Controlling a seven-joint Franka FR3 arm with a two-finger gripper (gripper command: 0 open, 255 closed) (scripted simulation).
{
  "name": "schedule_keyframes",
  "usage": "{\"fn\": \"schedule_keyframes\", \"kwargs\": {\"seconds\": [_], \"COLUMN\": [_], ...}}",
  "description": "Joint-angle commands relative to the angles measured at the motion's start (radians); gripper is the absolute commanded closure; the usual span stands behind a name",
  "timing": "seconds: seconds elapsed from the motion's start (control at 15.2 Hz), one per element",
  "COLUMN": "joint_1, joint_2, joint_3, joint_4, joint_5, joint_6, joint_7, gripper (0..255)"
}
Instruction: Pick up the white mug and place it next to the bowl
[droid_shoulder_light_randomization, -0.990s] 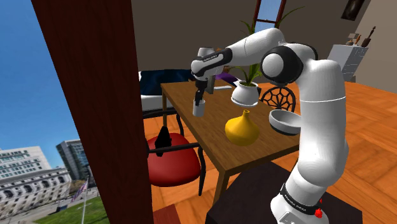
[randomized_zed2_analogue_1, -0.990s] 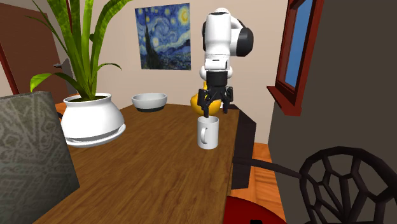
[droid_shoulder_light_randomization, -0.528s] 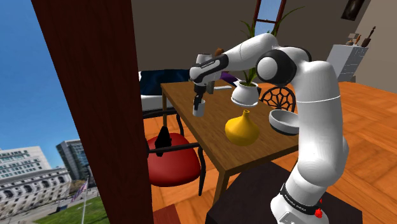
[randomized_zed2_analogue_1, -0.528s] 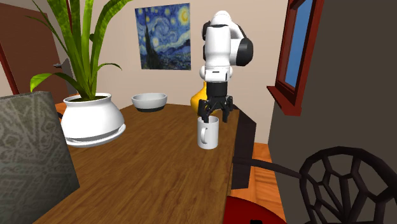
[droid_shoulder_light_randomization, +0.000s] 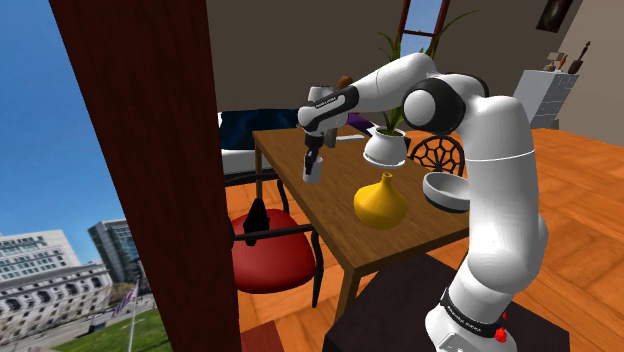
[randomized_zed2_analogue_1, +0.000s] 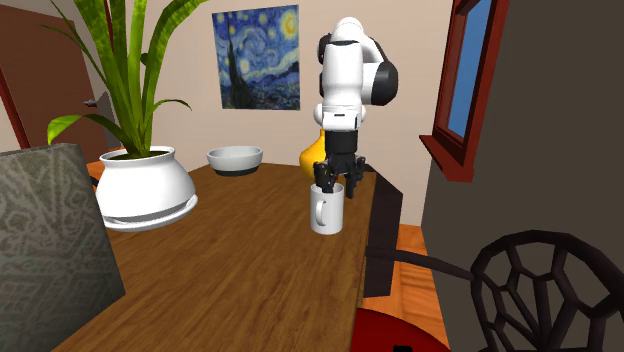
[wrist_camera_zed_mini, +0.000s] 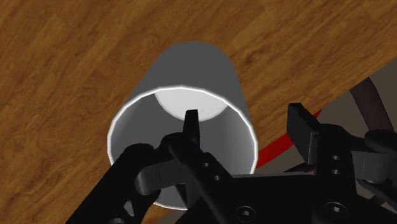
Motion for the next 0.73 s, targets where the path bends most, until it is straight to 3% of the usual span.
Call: {"fn": "schedule_keyframes", "kwargs": {"seconds": [0.0,0.66], "joint_1": [0.0,0.001], "joint_2": [0.0,-0.011], "joint_3": [0.0,-0.001], "joint_4": [0.0,0.011], "joint_5": [0.0,-0.002], "joint_6": [0.0,-0.022], "joint_7": [0.0,0.002], "gripper": [255,255]}}
